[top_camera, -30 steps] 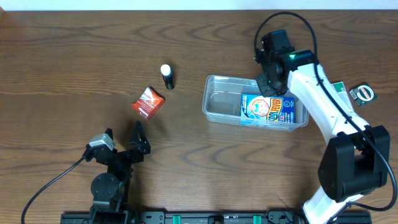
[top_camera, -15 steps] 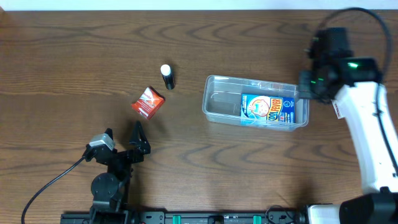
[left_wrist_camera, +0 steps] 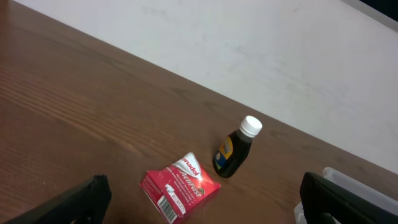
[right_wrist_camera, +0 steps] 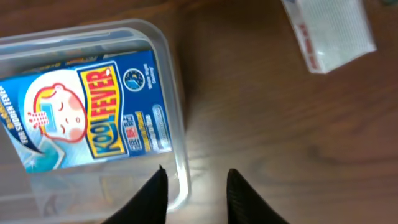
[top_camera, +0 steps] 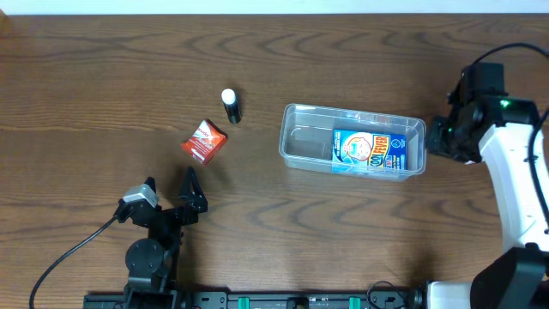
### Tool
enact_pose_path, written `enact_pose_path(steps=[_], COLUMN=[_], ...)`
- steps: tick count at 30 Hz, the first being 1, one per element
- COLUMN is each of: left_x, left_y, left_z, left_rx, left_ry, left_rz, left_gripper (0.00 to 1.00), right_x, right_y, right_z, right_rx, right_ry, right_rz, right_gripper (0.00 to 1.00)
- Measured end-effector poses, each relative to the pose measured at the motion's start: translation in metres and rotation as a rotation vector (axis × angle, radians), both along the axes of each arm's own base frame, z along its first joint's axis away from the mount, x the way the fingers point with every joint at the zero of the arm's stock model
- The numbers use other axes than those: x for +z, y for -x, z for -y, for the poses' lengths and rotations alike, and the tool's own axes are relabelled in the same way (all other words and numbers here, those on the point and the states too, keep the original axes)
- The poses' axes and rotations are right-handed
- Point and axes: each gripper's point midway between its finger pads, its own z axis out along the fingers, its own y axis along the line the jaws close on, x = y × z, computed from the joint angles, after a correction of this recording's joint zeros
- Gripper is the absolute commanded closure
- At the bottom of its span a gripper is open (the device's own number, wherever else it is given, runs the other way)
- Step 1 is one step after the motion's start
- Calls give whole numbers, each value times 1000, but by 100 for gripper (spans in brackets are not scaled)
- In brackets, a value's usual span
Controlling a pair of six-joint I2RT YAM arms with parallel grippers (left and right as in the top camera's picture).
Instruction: Pack container
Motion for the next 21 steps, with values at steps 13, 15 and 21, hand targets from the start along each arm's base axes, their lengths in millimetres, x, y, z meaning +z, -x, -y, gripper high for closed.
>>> enact_pose_path(steps=[13, 15, 21], left_x=[0, 0, 0], left_y=[0, 0, 0], left_z=[0, 0, 0], left_rx=[0, 0, 0], left_ry=[0, 0, 0], left_rz=[0, 0, 0], left_gripper=[2, 2, 2], right_x=[-19, -19, -22], right_y=[-11, -12, -12], right_z=[-3, -3, -3], right_rx=[-6, -9, -12], right_ry=[-19, -20, -21], right_rz=[56, 60, 58], right_gripper=[74, 75, 76])
